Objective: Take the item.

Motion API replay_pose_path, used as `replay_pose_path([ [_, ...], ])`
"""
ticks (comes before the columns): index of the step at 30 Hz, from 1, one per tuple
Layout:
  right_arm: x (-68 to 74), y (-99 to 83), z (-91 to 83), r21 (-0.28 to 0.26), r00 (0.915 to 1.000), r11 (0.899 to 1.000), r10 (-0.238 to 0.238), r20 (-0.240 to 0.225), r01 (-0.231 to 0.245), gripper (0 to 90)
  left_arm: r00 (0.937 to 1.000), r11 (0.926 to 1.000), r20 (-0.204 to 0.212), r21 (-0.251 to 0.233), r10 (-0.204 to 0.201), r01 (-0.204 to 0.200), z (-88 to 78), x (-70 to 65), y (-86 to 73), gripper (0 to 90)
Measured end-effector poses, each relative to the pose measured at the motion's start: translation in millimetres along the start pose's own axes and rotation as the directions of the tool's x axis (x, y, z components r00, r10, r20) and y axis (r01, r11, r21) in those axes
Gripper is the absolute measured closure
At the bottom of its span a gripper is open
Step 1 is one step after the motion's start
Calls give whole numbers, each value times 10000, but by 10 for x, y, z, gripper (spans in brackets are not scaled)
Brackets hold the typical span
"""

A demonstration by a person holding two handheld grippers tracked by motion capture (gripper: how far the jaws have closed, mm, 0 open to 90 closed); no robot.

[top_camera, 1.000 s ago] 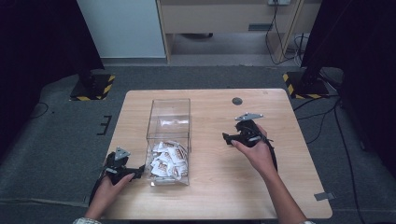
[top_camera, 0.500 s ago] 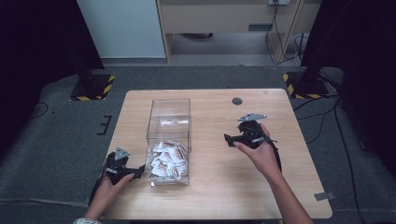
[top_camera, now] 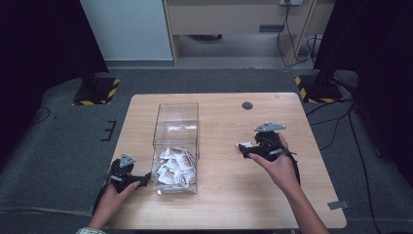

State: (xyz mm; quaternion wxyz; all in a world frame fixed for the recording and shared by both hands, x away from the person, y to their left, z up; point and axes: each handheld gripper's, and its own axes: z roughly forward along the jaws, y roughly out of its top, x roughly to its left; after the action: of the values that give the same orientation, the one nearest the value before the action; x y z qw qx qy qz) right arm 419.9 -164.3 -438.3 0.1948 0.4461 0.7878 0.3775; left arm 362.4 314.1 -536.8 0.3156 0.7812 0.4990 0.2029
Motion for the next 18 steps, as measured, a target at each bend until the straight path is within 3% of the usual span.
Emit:
replay_pose_path([
  [18, -8, -529, -62, 496, 9999, 9987, 110, 45, -113, 72, 10000, 10000, -1, -8, -9, 9, -1, -3, -2, 0],
])
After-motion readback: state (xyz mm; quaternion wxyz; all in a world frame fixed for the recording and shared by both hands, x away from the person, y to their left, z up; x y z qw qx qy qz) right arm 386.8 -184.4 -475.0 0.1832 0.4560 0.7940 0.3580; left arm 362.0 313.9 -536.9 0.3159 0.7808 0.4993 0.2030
